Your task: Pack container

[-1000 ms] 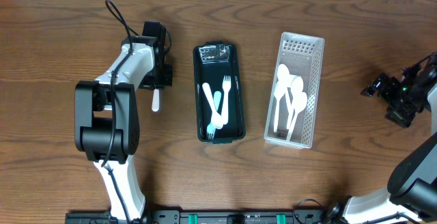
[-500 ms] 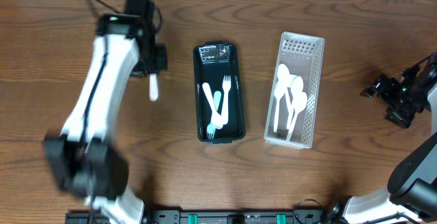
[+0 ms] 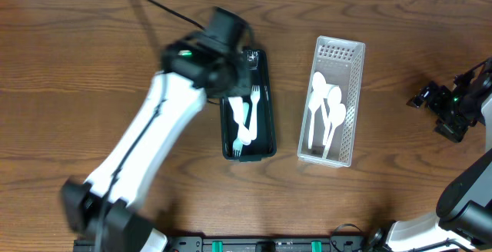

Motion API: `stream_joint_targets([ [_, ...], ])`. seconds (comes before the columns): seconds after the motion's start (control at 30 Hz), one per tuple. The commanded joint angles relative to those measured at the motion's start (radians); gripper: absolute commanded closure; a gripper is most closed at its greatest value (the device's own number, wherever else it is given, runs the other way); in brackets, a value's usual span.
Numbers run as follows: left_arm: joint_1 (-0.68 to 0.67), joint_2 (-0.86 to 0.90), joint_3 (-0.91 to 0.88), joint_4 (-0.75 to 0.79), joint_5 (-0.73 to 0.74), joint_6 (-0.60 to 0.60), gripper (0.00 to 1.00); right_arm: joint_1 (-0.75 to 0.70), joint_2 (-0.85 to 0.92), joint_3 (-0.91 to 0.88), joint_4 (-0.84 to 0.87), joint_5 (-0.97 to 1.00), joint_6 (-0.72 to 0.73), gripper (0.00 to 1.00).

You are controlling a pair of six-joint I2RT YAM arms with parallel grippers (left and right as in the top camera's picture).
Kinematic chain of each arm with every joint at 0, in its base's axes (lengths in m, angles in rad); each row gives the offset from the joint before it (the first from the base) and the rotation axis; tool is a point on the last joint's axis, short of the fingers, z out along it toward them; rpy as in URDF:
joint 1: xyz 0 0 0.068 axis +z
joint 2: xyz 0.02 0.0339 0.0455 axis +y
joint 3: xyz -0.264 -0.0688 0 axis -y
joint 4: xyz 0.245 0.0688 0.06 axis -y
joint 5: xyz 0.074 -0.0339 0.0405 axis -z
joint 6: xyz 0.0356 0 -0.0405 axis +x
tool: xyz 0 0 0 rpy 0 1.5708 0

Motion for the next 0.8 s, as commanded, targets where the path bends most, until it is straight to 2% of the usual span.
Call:
stream_joint_targets([
  [0.0,-0.014,0.082,-0.019,0.032,-0.05,-0.042,0.94,0.004,0.001,0.005,0.002,-0.011,0.013,0.01],
  [0.2,-0.011,0.245,-0.019,0.121,-0.049,-0.042,0.94,0.004,0.001,0.005,0.012,-0.011,0.056,0.01],
  [0.23,-0.011,0.267,-0.019,0.123,-0.048,-0.042,0.88,0.004,0.001,0.005,0.014,-0.011,0.056,0.01],
  [0.3,-0.011,0.285,-0.019,0.123,-0.034,-0.045,0.67,0.004,0.001,0.005,0.014,-0.011,0.056,0.01],
  [0.4,-0.001,0.266,-0.01,0.119,0.005,-0.052,0.48,0.004,0.001,0.005,0.011,-0.01,0.055,0.01],
  [0.5,0.018,0.205,0.025,0.105,0.023,-0.067,0.34,0.004,0.001,0.005,0.006,-0.011,0.051,0.01],
  [0.73,0.105,-0.033,0.064,0.08,0.01,-0.035,0.3,0.004,0.001,0.005,0.051,-0.131,-0.101,0.01],
  [0.77,0.122,-0.058,0.064,0.068,0.01,-0.022,0.29,0.005,0.002,0.005,0.065,-0.168,-0.124,0.1],
])
